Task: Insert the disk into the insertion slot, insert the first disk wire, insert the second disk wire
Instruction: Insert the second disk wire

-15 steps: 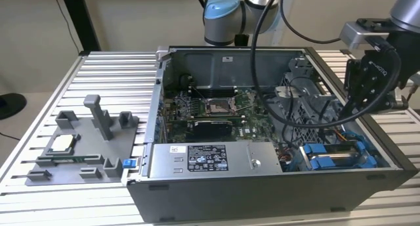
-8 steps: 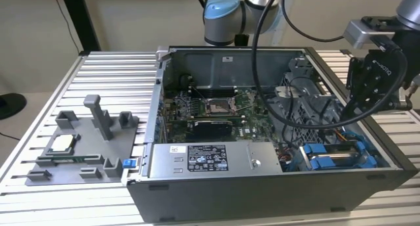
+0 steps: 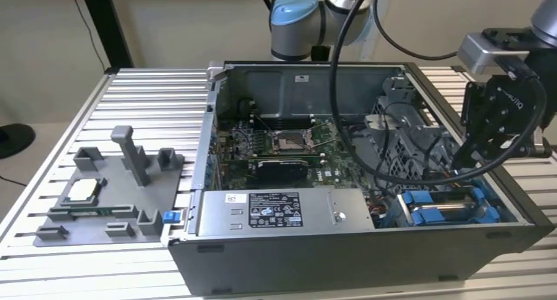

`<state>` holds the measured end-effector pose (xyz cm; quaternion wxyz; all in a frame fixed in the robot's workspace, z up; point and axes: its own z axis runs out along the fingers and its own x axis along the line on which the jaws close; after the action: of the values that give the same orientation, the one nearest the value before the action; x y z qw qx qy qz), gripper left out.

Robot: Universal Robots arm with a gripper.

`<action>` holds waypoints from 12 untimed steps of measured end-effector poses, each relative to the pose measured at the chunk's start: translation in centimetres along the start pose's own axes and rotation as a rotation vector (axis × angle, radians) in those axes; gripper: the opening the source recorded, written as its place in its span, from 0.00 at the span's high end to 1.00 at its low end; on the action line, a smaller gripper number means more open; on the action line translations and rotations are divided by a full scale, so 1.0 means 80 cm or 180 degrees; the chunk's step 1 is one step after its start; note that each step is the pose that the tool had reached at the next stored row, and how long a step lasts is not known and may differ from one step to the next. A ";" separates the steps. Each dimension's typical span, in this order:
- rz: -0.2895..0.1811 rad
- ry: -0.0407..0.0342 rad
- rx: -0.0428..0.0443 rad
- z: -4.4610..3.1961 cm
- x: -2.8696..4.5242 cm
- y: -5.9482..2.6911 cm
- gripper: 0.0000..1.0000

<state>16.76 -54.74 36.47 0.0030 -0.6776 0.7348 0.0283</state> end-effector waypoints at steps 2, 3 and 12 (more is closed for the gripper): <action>-0.0001 -0.0001 0.0016 -0.0001 0.0041 0.006 1.00; -0.0002 -0.0002 0.0025 0.0000 0.0062 0.009 1.00; -0.0014 -0.0012 0.0132 0.0000 0.0292 0.031 1.00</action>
<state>14.07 -56.86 36.46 0.0185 -0.6790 0.7338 0.0143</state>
